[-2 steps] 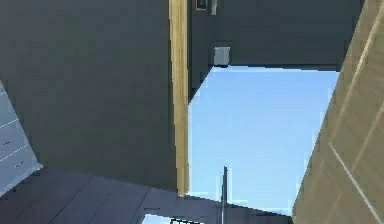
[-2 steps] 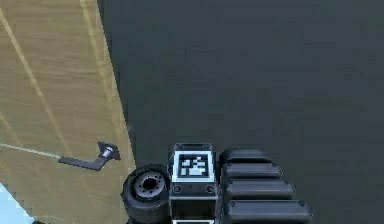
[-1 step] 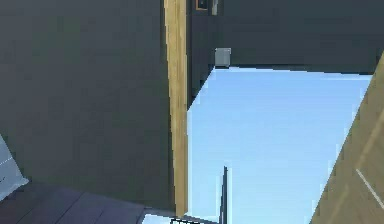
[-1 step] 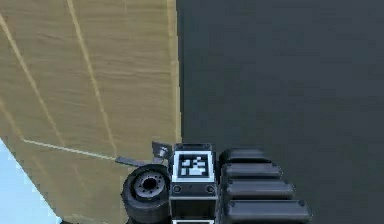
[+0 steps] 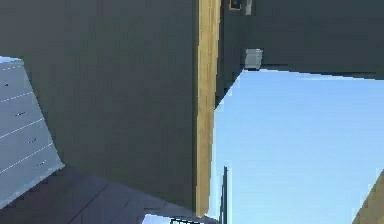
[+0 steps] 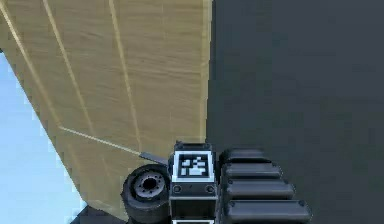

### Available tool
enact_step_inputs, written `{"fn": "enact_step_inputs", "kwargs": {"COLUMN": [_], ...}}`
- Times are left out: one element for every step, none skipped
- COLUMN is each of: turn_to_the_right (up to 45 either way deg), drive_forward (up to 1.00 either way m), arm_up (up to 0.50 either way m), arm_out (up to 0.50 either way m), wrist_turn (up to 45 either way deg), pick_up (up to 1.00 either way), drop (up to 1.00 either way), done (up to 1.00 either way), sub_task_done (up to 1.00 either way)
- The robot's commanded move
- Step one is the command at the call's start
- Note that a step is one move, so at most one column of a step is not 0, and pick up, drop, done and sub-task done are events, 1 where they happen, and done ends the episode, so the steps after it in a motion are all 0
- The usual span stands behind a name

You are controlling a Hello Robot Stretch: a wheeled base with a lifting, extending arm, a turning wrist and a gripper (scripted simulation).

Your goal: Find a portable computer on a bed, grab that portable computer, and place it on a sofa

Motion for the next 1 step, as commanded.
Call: {"fn": "enact_step_inputs", "kwargs": {"turn_to_the_right": [0.0], "drive_forward": [0.60], "arm_up": [0.00], "arm_out": [0.00], "wrist_turn": [0.0], "pick_up": [0.00], "drop": [0.00], "done": [0.00], "sub_task_done": [0.00]}}
